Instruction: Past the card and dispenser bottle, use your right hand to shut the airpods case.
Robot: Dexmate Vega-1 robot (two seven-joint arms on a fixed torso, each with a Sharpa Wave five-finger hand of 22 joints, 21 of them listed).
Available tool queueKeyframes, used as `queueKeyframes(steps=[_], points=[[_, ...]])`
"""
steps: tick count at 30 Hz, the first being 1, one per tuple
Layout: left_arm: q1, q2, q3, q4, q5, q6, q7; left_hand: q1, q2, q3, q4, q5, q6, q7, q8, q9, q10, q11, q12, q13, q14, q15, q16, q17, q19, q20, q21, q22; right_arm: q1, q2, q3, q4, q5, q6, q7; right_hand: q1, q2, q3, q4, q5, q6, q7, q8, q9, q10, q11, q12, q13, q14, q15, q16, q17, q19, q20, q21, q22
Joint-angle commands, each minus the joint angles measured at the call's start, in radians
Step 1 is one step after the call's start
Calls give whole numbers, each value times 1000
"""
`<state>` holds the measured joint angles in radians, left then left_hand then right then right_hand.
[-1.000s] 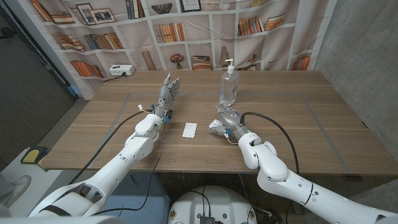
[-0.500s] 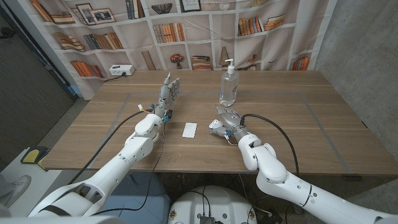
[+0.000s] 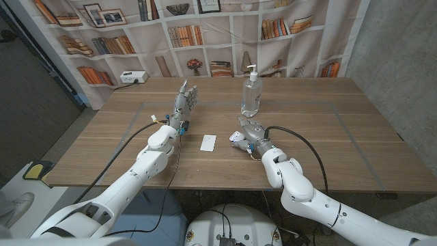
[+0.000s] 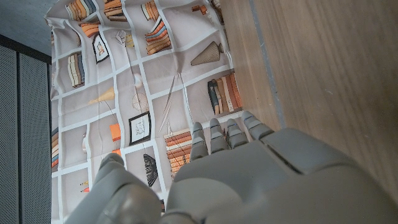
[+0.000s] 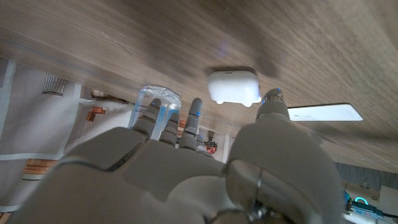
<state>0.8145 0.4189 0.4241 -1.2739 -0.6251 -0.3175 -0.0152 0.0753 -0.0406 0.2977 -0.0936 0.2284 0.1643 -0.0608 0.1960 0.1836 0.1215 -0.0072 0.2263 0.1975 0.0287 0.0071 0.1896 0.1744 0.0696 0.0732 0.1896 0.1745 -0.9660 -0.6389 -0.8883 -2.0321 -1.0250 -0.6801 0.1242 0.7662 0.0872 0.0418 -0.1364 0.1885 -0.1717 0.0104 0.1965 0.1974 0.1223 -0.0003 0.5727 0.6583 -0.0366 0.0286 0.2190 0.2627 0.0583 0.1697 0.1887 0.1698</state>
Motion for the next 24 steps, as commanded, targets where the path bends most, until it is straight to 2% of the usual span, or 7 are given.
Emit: queueKeyframes(steps=[1,8,13,24], points=[[1,-2,0,2,-1,-1,1,3,9,-6,1,7,10,-1,-2,3,7,2,-2,4,6,4,-3,5,2,-3,4,2,7,0,-10,9,-5,-12,19,13,5,6,-3,-2,-176,-2,2,3,-1,1,9,6,-7,-3,2,3,1,-2,3,2],[0,-3,2,3,-1,0,-1,3,9,-6,1,7,10,0,-2,3,9,3,-1,4,6,3,-3,5,2,-3,4,2,9,0,-11,15,-3,-16,18,18,11,11,-4,-3,-171,-5,4,3,6,-4,20,13,-4,-7,3,5,0,-4,2,2],[0,-2,1,-1,-1,1,1,3,10,-7,1,7,11,1,-2,3,10,2,-1,4,6,3,-3,5,2,-3,4,2,14,0,-18,19,-3,-13,25,38,28,25,-10,-1,-169,-11,4,3,-1,-7,25,19,-6,-11,1,6,-1,-12,2,2],[9,2,-2,-14,-3,6,8,4,11,-8,1,7,11,0,-2,3,11,1,-1,5,6,3,-3,5,2,-3,4,2,16,2,-23,27,3,-13,29,51,32,33,-14,-1,-166,-13,5,2,-9,-8,30,27,-7,-13,0,7,-2,-14,1,2]])
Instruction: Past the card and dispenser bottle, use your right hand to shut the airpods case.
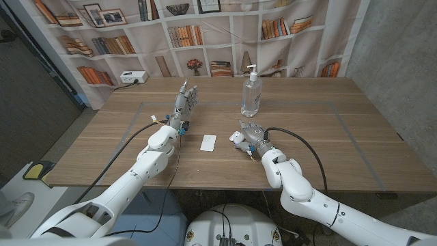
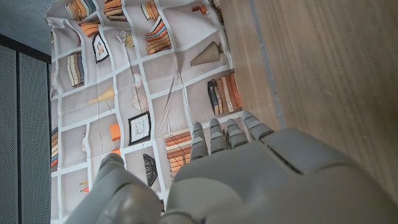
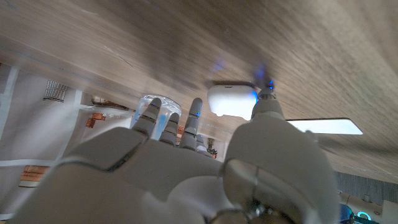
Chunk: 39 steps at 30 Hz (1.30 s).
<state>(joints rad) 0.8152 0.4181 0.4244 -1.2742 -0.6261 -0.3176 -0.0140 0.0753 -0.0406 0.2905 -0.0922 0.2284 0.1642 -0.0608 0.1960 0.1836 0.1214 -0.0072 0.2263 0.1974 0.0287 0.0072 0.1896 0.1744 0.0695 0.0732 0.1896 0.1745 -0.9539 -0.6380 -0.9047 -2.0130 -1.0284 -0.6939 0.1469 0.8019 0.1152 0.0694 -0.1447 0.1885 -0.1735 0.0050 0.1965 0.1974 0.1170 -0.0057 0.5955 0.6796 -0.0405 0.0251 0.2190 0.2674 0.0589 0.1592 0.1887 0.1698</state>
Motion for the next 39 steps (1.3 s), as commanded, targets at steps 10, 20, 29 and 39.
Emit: queueKeyframes(steps=[10,20,29,39], points=[[15,10,-4,-27,-2,12,12,4,12,-2,-1,7,11,-1,-2,3,13,-2,0,5,7,3,-3,5,2,-3,4,2,0,-1,-1,8,20,-2,-7,33,17,20,-8,0,-153,-15,7,2,14,-18,26,14,11,-21,5,4,6,-13,4,2],[10,7,0,-22,-1,14,9,4,14,-5,0,7,11,0,-1,3,67,-8,18,6,7,-1,-2,5,2,-4,4,2,-3,-3,-1,12,37,2,-21,61,30,38,-14,6,-145,-22,8,1,29,-37,42,23,18,-29,7,5,13,-19,6,1],[7,2,3,-12,-1,12,5,4,15,-6,0,7,11,-1,-1,3,66,-3,17,6,6,-1,-3,5,2,-5,4,2,-15,-7,6,11,55,4,-62,87,56,65,-11,14,-133,-42,9,1,48,-69,60,31,35,-52,14,10,25,-39,7,1],[14,0,1,-17,1,3,11,4,15,-7,-1,7,10,0,-1,3,65,-3,16,7,6,-2,-2,5,1,-4,4,2,-25,-14,19,7,98,31,-107,130,73,108,-12,35,-118,-52,10,1,71,-92,79,39,51,-82,22,16,34,-52,7,1]])
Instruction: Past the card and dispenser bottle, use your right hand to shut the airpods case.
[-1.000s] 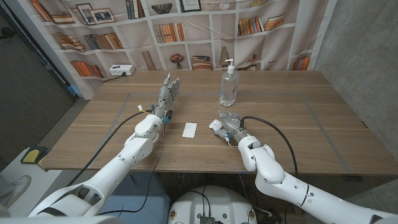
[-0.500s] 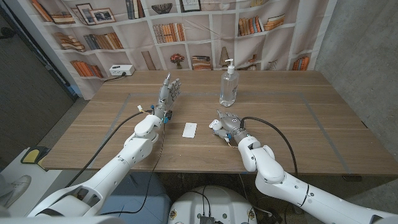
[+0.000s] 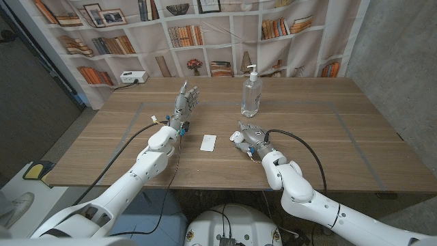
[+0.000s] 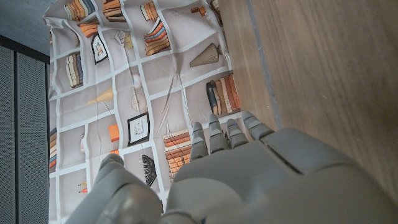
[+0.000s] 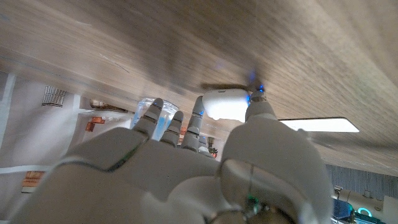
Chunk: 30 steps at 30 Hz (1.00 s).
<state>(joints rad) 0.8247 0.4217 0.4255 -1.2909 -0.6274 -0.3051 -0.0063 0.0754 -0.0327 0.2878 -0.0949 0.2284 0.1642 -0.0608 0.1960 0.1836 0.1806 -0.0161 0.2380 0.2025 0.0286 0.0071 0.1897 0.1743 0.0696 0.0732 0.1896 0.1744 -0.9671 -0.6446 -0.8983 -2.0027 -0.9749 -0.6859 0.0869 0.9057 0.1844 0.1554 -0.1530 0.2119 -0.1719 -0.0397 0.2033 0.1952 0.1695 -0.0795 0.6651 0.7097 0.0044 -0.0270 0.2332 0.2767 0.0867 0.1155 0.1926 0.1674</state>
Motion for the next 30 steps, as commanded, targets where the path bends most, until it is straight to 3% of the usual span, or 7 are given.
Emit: queueKeyframes(steps=[1,4,19,30], points=[[6,-5,-1,0,3,-15,5,4,7,-5,2,7,10,-1,-1,3,6,6,4,2,6,-2,-3,5,2,-4,4,2,-13,-9,15,-4,50,28,-51,32,5,29,-2,16,-119,-9,3,3,18,-21,12,10,6,-48,8,8,7,-17,3,3],[9,-3,-1,-6,6,-19,8,4,7,-5,2,8,11,-3,-1,3,7,2,4,2,7,-2,-2,5,2,-4,4,2,-18,-10,20,-7,65,32,-65,36,6,36,1,19,-119,-13,2,3,19,-26,14,12,5,-62,7,10,7,-25,2,3],[7,-5,2,-9,8,-13,10,5,8,-7,2,8,12,-3,-1,3,8,5,3,2,7,-2,-3,5,2,-5,4,2,-40,-27,68,-41,158,49,-138,36,-2,56,16,33,-96,-17,4,3,66,-40,46,21,32,-50,20,19,23,-17,4,3],[-1,-9,7,-4,12,-12,8,5,9,-8,2,8,12,-3,-1,3,9,1,2,2,6,-3,-3,5,2,-6,4,2,-52,-38,93,-64,207,50,-178,40,-10,68,17,43,-89,6,2,3,91,-40,59,18,49,-35,25,23,33,-12,3,2]])
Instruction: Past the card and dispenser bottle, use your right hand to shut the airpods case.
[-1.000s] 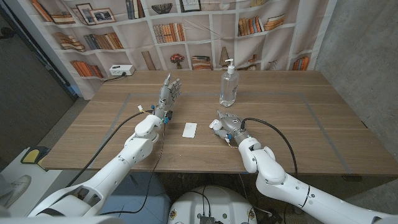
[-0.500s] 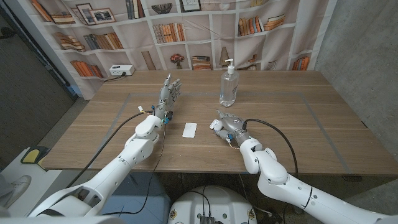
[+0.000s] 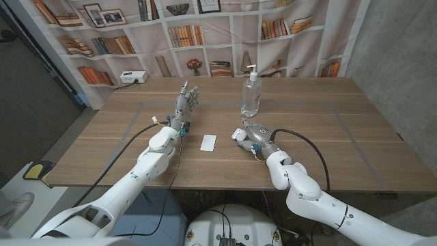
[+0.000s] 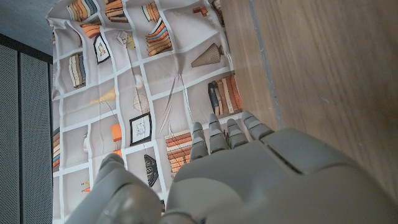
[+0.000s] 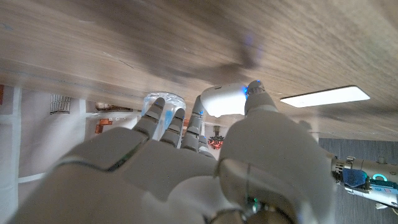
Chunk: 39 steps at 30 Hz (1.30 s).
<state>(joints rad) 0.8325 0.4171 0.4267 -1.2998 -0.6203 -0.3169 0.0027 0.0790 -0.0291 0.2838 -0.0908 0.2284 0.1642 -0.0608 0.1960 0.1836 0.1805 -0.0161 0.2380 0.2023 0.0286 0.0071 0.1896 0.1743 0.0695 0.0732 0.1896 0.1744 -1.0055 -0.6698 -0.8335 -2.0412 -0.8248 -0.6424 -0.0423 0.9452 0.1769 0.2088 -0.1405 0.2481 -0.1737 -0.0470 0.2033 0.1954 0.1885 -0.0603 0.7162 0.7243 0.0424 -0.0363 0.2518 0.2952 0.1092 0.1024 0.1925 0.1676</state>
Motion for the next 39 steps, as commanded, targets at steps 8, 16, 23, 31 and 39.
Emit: queueKeyframes(steps=[8,16,23,31,39], points=[[-9,-4,8,-4,7,4,1,2,6,-5,-3,8,10,-3,-1,3,7,4,1,3,4,-3,-4,5,2,-6,4,2,-17,-21,46,-45,94,10,-67,0,-4,19,6,10,-86,24,-1,2,76,-59,11,0,13,-24,6,6,14,3,3,2],[-8,-5,8,-9,7,5,3,2,7,-6,-3,8,10,-2,-1,3,6,1,0,3,4,-3,-4,5,2,-6,4,2,-20,-30,64,-58,129,8,-86,-1,-6,24,9,12,-83,28,-2,2,81,-60,17,0,16,-22,5,8,18,5,2,2],[-12,-9,12,-6,9,3,1,3,7,-7,-3,8,10,-2,-1,3,8,3,0,3,5,-4,-3,5,1,-6,4,2,-20,-37,70,-65,141,8,-105,-4,-7,27,11,14,-73,24,-1,2,89,-65,23,-2,20,-29,5,10,19,0,1,2],[-12,-6,12,-12,12,6,3,3,7,-8,-3,8,10,-3,-1,3,8,4,0,3,5,-3,-3,5,2,-6,4,2,-28,-42,89,-79,172,13,-133,-1,-8,32,9,17,-67,34,-1,2,110,-62,32,-6,33,-27,8,11,31,6,4,2],[-12,-8,14,-9,11,5,1,3,8,-9,-3,8,10,-2,-1,3,6,2,-2,3,5,-4,-3,5,1,-7,4,2,-36,-46,102,-87,199,27,-160,2,-8,37,8,20,-56,34,0,2,118,-63,38,-8,44,-30,10,11,39,8,5,2]])
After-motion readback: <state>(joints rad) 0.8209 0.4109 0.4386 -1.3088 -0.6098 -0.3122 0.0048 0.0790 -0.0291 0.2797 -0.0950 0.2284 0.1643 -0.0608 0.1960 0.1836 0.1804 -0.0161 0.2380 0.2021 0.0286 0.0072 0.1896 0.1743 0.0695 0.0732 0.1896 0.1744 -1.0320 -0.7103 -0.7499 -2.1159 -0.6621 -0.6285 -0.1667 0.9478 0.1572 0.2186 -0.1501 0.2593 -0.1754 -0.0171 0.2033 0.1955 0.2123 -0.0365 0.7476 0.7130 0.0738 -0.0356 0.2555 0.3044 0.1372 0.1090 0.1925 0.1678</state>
